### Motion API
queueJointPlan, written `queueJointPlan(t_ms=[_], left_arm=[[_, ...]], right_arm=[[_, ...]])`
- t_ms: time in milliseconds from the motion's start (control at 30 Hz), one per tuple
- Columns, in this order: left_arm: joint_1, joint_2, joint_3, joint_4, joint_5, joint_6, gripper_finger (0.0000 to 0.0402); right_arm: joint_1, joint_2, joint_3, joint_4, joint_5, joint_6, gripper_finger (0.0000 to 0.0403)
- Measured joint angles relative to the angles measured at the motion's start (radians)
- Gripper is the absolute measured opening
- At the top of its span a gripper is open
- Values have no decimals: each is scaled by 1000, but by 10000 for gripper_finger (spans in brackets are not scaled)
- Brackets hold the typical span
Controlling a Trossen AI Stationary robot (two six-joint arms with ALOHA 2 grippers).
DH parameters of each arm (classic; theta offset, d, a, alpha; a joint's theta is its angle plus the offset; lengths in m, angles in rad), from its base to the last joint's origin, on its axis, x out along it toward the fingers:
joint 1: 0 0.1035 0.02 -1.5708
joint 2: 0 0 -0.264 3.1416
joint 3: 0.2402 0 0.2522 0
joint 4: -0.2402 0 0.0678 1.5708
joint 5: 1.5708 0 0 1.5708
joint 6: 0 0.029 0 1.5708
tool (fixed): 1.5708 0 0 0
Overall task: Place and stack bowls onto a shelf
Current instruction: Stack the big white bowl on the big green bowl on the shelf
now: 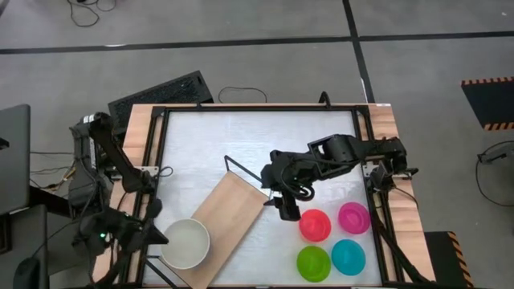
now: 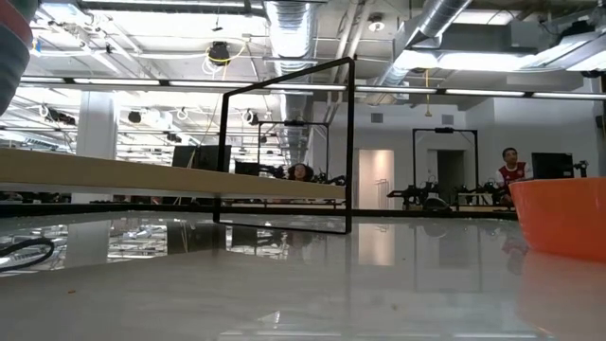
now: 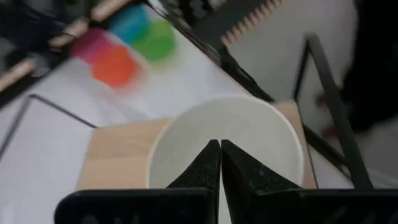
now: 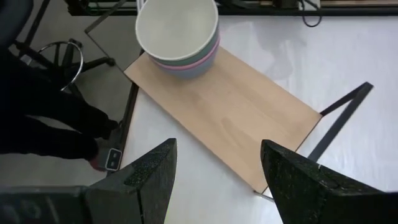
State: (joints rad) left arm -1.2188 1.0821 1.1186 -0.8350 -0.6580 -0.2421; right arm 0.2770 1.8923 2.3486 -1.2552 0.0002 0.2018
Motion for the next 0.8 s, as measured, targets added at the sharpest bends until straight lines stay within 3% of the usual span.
queueJointPlan(t_ms=[200, 533, 800], left_arm=[[-119, -40, -128, 80, -205, -174, 0], [-182, -45, -313, 123, -252, -394, 0], [-197, -45, -356, 181, -296, -433, 0]], right_arm=[[-18, 0, 0, 0, 0, -2, 260], [-25, 0, 0, 3, -1, -1, 260], [-25, 0, 0, 3, -2, 0, 260]])
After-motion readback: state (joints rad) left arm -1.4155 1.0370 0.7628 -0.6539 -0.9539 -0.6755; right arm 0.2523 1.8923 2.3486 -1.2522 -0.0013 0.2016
